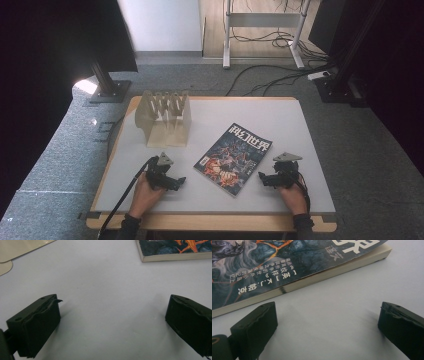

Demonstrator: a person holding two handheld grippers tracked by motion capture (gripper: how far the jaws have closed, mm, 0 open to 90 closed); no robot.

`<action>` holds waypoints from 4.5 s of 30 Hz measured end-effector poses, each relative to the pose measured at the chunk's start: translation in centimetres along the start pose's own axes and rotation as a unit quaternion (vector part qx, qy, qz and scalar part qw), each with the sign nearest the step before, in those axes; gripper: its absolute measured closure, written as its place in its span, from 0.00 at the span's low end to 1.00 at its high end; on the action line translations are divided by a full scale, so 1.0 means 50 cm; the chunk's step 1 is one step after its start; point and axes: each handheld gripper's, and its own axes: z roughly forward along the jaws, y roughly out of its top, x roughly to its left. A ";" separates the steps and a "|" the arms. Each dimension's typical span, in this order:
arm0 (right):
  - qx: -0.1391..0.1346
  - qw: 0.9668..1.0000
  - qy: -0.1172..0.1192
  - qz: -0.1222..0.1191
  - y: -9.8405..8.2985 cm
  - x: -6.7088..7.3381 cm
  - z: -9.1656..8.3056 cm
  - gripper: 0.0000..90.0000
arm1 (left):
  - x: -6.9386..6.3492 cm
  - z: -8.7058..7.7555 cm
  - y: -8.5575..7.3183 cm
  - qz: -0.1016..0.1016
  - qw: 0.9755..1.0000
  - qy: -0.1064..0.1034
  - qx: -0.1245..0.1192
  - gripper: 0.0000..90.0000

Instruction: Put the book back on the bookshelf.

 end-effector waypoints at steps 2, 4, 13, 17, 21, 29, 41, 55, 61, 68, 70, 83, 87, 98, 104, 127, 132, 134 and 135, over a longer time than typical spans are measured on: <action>0.000 1.000 0.000 0.000 0.000 0.000 0.000 0.02 | 0.000 0.000 0.000 0.000 1.000 0.000 0.000 0.00; 0.000 1.000 0.000 0.000 0.000 0.000 0.000 0.02 | 0.000 0.000 0.000 0.000 1.000 0.000 0.000 0.00; 0.001 1.000 -0.002 0.000 0.001 0.001 0.000 0.02 | 0.001 0.000 0.001 0.002 1.000 -0.001 0.002 0.00; 0.002 1.000 -0.002 0.000 0.001 0.001 -0.001 0.02 | 0.003 -0.001 0.005 0.006 1.000 -0.004 0.007 0.00; 0.006 1.000 0.000 0.000 0.005 0.000 -0.002 0.03 | 0.002 -0.001 0.013 0.009 1.000 -0.008 0.011 0.00; -0.008 1.000 0.013 0.000 0.022 -0.010 -0.010 0.01 | -0.003 0.001 0.064 0.031 0.999 -0.031 0.009 0.00; -0.024 0.999 0.019 -0.016 0.095 -0.048 0.020 0.00 | -0.022 0.042 0.150 0.052 0.996 -0.070 -0.003 0.00; 0.000 0.999 0.038 -0.024 0.150 -0.095 0.106 0.00 | -0.041 0.130 0.170 0.064 0.994 -0.091 0.016 0.00; 0.010 0.998 0.061 -0.030 0.150 -0.100 0.134 0.00 | -0.049 0.138 0.169 0.060 0.992 -0.107 0.008 0.00; 0.006 0.996 0.086 -0.019 0.141 -0.090 0.132 0.01 | -0.076 0.135 0.163 0.078 0.989 -0.125 0.007 0.00; 0.005 0.996 0.082 -0.018 0.136 -0.083 0.128 0.00 | -0.081 0.133 0.162 0.078 0.990 -0.120 0.010 0.00; -0.006 0.996 0.084 -0.024 0.080 -0.016 0.076 0.01 | -0.132 0.070 0.087 0.078 0.990 -0.119 0.005 0.00; -0.008 0.995 0.091 -0.030 0.064 0.002 0.061 0.00 | -0.146 0.054 0.066 0.080 0.990 -0.120 0.002 0.00; -0.001 0.999 0.029 -0.030 0.037 -0.007 -0.009 0.01 | -0.063 0.014 0.087 0.084 0.994 -0.068 0.008 0.00; 0.009 1.000 0.017 -0.017 0.003 -0.013 -0.032 0.02 | 0.002 0.035 0.095 0.057 0.998 -0.030 0.014 0.00; 0.032 0.999 -0.012 0.000 0.045 -0.022 0.031 0.00 | -0.072 0.043 0.050 0.073 0.996 -0.054 0.006 0.00; 0.036 0.999 -0.019 0.006 0.067 -0.028 0.052 0.00 | -0.094 0.041 0.045 0.085 0.994 -0.067 0.004 0.00; 0.040 0.999 -0.025 0.008 0.086 -0.030 0.069 0.00 | -0.102 0.041 0.045 0.090 0.993 -0.072 0.003 0.00; 0.040 0.999 -0.028 0.008 0.092 -0.029 0.075 0.00 | -0.106 0.041 0.045 0.092 0.993 -0.074 0.003 0.00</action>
